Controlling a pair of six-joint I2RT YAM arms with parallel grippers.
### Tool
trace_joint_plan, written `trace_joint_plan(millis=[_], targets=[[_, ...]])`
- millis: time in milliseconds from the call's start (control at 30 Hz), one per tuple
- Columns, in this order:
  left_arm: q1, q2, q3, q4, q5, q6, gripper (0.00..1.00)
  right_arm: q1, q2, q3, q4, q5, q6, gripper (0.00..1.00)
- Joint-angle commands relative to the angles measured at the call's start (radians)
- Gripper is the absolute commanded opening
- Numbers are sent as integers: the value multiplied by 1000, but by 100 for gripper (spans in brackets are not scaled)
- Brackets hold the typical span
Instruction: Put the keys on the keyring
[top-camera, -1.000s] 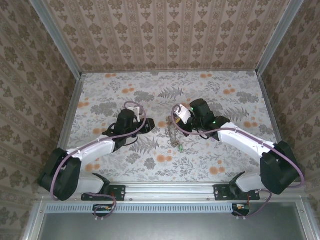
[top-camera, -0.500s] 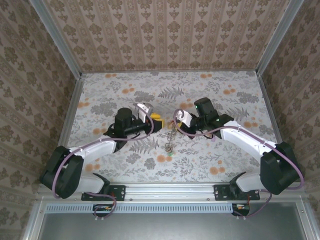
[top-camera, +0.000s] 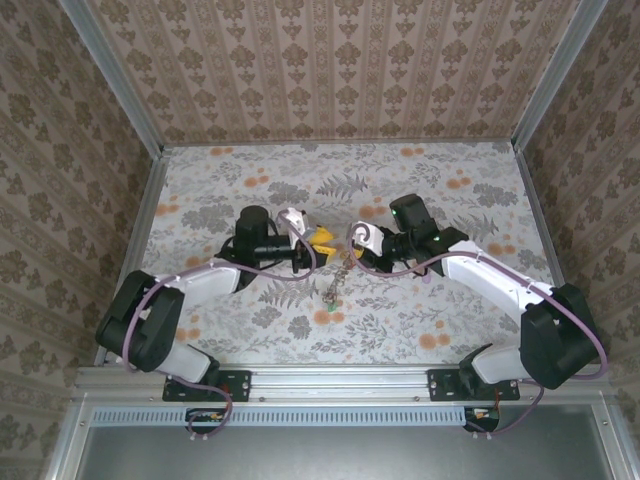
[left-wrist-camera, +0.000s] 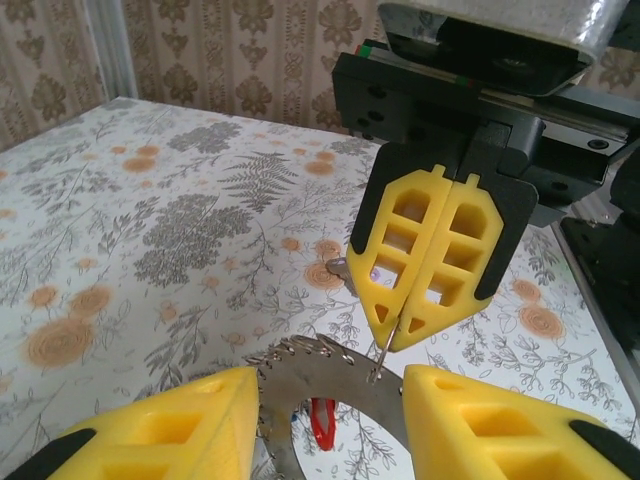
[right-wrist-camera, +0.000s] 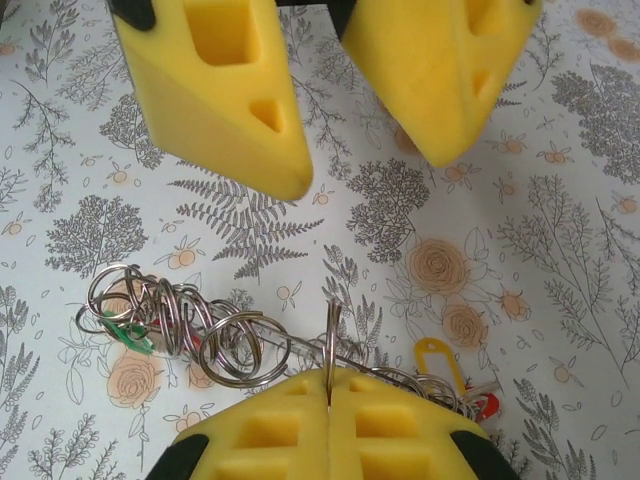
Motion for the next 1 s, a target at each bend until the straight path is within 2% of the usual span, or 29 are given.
trace_joint_plan(millis=[0,167,333,733,967], targets=[[2,24,58,-84,71,118,42,-5,8,48,-18,-51,-46,0],[-5,57,135,-252,121,231,41,-8,9,55,-8,-61,-44,0],[-16,81,186,-355,121,294,40,-14,41,63,-9,-66,-47,0],[-46,129,227,-394,91,320,39,-22,42,51,20,-74,-30,0],[-55,136,243,-415,61,341,34,-22,38,54,20,-89,-26,0]])
